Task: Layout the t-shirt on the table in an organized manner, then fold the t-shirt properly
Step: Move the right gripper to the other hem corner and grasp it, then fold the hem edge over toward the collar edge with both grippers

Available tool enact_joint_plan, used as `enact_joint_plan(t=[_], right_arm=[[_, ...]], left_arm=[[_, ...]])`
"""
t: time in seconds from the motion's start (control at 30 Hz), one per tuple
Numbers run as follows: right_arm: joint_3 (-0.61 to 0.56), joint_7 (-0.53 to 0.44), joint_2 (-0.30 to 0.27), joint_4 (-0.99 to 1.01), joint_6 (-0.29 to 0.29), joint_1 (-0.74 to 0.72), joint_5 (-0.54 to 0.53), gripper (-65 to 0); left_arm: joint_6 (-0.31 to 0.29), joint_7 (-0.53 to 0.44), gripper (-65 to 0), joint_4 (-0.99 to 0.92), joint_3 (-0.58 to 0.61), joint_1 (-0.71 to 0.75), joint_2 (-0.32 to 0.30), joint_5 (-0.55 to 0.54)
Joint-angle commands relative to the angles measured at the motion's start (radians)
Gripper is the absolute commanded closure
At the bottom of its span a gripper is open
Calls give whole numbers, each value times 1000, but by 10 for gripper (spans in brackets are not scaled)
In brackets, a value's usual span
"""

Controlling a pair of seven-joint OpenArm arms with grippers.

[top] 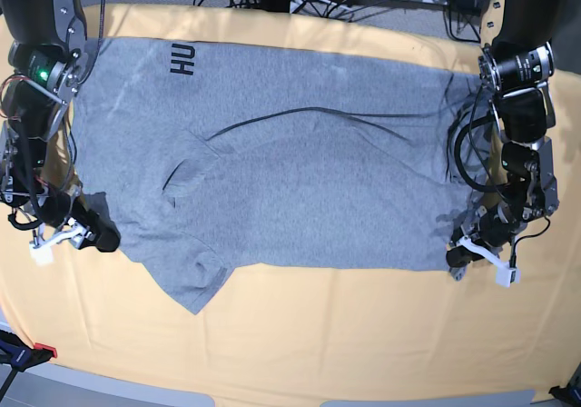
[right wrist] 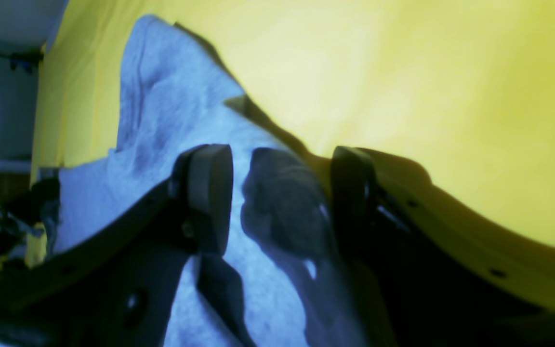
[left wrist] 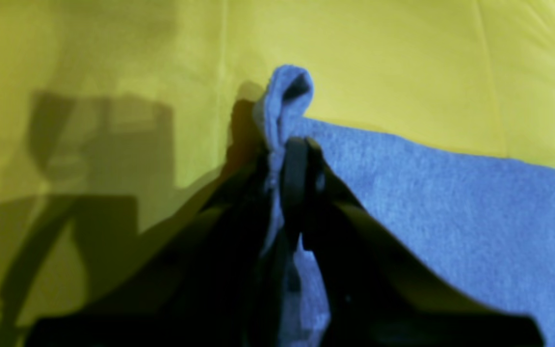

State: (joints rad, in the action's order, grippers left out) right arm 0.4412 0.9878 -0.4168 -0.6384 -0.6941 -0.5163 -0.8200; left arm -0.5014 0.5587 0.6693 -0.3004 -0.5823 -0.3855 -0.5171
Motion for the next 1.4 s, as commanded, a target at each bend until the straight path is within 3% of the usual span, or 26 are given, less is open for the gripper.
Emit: enact_joint_plan(t=[0.0, 0.1, 0.23, 0.37, 0.53, 1.03, 1.23, 1.33, 1.37], right_arm=[[-16, 14, -13, -9, -4, -25, 3, -340], [-52, 15, -13, -9, -4, -27, 3, -307], [-113, -5, -13, -9, -4, -27, 13, -152], [-129, -137, -13, -9, -4, -27, 90, 0], [-129, -271, -13, -10, -4, -45, 207, 0], [-129, -277, -18, -10, -4, -232, 320, 0], [-129, -271, -18, -10, -4, -253, 348, 0], [-129, -237, -18, -16, -4, -238, 305, 0], [-129, -230, -18, -28, -4, -226, 285, 0]], left_arm=[[-3, -12, 0, 13, -2, -31, -16, -20], [-3, -12, 0, 13, -2, -30, -16, -20], [-3, -12, 0, 13, -2, -30, -16, -20], [-3, -12, 0, 13, -2, -31, -16, -20], [-11, -12, 0, 13, -2, -55, -20, -16], [-14, -24, 0, 13, -1, -225, -47, -11], [-113, -19, 0, 13, -1, -225, -47, -14], [-197, 37, 0, 13, -1, -208, -47, -66], [-197, 68, 0, 13, -1, -202, -47, -95]])
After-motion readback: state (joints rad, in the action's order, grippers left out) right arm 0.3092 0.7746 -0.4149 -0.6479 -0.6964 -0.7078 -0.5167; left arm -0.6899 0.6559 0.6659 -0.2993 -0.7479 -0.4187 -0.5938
